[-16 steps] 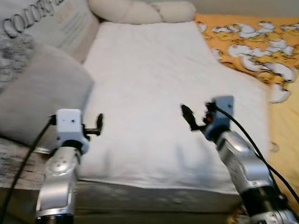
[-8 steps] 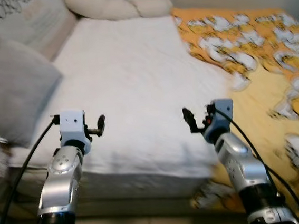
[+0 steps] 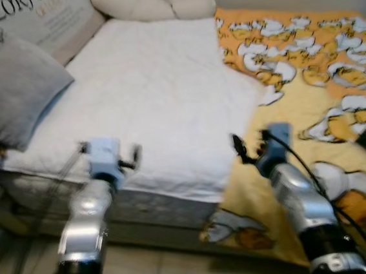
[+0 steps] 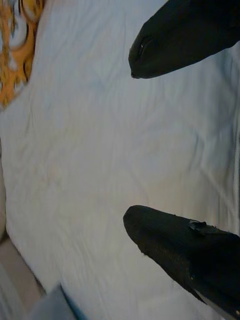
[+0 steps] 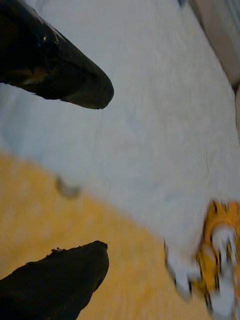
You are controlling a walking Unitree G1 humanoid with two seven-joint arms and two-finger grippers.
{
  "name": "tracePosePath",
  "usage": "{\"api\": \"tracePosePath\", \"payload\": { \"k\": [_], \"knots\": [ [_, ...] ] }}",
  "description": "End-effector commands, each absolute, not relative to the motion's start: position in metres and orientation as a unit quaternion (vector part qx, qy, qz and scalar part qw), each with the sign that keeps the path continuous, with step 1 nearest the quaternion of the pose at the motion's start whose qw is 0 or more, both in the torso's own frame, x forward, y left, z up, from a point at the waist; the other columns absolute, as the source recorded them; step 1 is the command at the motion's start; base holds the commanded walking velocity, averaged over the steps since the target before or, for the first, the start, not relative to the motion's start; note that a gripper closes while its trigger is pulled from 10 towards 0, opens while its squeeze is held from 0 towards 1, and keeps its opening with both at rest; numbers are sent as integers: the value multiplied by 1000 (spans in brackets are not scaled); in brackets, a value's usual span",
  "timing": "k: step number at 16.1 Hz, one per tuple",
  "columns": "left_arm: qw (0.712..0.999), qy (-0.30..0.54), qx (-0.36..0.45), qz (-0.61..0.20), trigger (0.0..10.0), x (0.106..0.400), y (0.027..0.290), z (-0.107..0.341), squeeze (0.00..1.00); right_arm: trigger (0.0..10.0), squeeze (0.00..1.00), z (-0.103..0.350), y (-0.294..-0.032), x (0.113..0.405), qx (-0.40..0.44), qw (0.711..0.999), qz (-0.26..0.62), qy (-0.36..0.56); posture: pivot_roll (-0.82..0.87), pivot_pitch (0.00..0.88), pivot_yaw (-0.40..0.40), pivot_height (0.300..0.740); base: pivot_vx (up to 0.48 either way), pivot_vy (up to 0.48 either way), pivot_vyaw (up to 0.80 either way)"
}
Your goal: Clean up the room
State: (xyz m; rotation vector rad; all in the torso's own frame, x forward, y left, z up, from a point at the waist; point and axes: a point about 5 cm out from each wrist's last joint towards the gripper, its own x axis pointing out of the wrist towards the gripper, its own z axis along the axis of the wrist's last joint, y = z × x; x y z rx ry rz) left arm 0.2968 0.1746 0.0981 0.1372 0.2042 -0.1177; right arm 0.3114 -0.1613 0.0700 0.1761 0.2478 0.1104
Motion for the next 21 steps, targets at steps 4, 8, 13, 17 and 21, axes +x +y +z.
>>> {"api": "tracePosePath", "payload": {
  "k": [4,8,13,17,21],
  "knots": [
    [991,93,85,-47,10000,299,182,103,953,10000,1000,71,-155,313,80,987,63,120,1,0,-31,740,0,-394,0],
    [991,94,88,-48,10000,299,182,102,953,10000,1000,71,-154,313,78,987,69,120,2,0,-30,740,0,-394,433],
    [991,94,88,-46,10000,299,182,102,957,10000,1000,70,-153,312,76,987,72,122,2,0,-31,740,0,-394,659],
    [991,95,87,-46,10000,299,182,102,957,10000,1000,70,-153,312,75,987,71,121,2,0,-31,740,0,-394,661],
    [990,95,88,-47,10000,299,182,101,957,10000,1000,70,-153,312,75,987,71,121,1,0,-30,740,0,-394,656]
  ]
}}
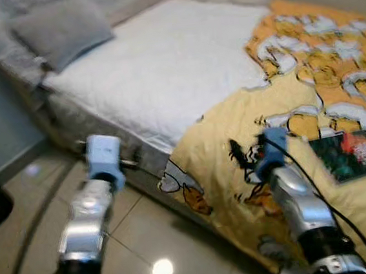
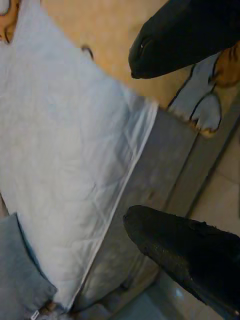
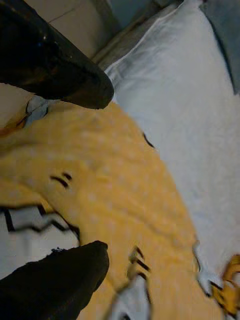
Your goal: Clean up the room
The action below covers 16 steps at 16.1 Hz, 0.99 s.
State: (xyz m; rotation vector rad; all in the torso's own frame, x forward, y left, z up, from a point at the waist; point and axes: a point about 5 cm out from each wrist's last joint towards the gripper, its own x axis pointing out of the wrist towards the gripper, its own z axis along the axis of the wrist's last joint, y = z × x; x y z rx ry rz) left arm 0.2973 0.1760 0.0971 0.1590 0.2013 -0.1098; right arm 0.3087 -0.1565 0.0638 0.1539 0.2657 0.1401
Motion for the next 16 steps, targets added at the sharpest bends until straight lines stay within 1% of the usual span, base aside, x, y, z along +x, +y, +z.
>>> {"api": "tracePosePath", "payload": {
  "k": [1,13,16],
  "knots": [
    [990,96,88,-47,10000,299,182,101,957,10000,1000,70,-153,312,75,987,71,121,1,0,-29,740,0,-394,656],
    [990,99,90,-49,10000,298,182,100,957,10000,1000,68,-152,311,69,987,75,127,5,0,-30,740,0,-394,644],
    [989,101,90,-51,10000,298,182,100,953,10000,1000,67,-150,311,71,986,75,130,4,0,-30,740,0,-396,0]
  ]
}}
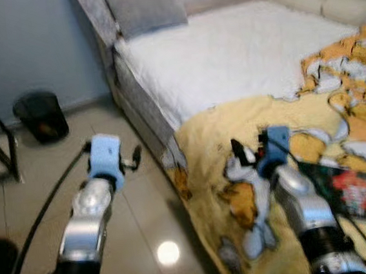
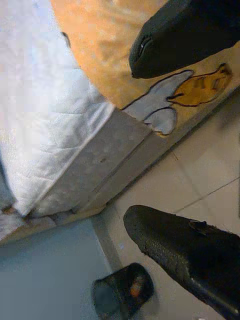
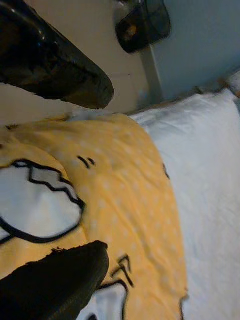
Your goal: Clean up the room
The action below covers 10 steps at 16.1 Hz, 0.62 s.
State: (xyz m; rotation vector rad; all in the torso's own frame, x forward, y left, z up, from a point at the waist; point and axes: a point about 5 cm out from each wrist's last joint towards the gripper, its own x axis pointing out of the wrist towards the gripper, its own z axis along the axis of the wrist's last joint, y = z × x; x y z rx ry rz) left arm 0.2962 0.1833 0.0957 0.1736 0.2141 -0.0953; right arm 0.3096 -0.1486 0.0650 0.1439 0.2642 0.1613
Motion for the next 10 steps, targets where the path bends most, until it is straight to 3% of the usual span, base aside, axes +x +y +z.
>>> {"api": "tracePosePath", "payload": {
  "k": [1,3,10],
  "knots": [
    [989,102,90,-53,10000,298,181,100,949,10000,1000,66,-150,311,71,986,75,131,4,0,-30,740,0,-394,0],
    [987,105,92,-73,10000,297,178,97,953,10000,1000,62,-151,310,68,985,69,145,4,0,-30,740,0,-366,0],
    [980,115,105,-124,10000,287,172,95,878,10000,1000,62,-154,307,71,983,64,156,-8,0,-33,740,0,0,0]
  ]
}}
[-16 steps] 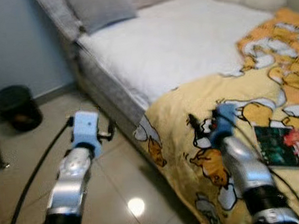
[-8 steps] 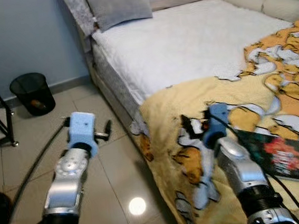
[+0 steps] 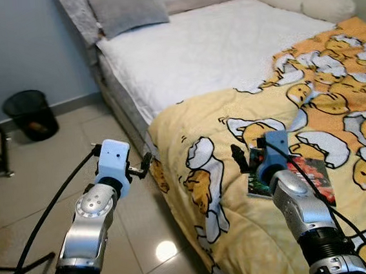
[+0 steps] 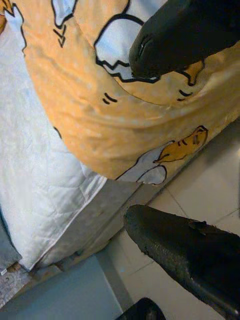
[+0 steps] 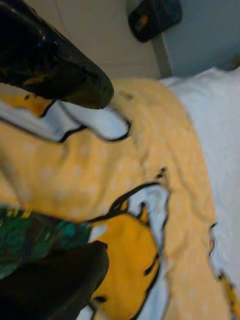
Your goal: Clean up the room
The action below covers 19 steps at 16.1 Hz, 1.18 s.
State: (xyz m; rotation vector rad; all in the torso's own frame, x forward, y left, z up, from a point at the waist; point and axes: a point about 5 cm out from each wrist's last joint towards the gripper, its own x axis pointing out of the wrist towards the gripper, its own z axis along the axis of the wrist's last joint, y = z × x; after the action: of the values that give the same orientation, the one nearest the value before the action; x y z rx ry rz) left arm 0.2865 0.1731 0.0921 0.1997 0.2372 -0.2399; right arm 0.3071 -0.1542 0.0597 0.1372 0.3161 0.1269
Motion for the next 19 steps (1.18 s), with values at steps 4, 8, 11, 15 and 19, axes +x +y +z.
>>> {"api": "tracePosePath", "payload": {
  "k": [4,8,11,15,19],
  "knots": [
    [981,78,95,-153,10000,281,170,106,882,10000,1000,51,-171,301,139,967,-13,212,-13,0,-47,740,0,0,0],
    [966,77,111,-218,10000,279,164,105,886,10000,0,38,-195,293,227,931,-123,258,-12,0,-54,740,0,0,0],
    [922,107,117,-352,10000,267,152,97,886,10000,0,39,-224,285,204,922,-207,256,-29,0,-50,740,0,0,0],
    [877,140,117,-443,10000,251,138,89,890,10000,0,38,-247,267,241,882,-306,266,-63,0,-54,740,0,0,0],
    [847,156,122,-493,10000,246,140,88,878,10000,0,36,-255,250,238,872,-323,282,-97,0,-45,740,0,0,0]
  ]
}}
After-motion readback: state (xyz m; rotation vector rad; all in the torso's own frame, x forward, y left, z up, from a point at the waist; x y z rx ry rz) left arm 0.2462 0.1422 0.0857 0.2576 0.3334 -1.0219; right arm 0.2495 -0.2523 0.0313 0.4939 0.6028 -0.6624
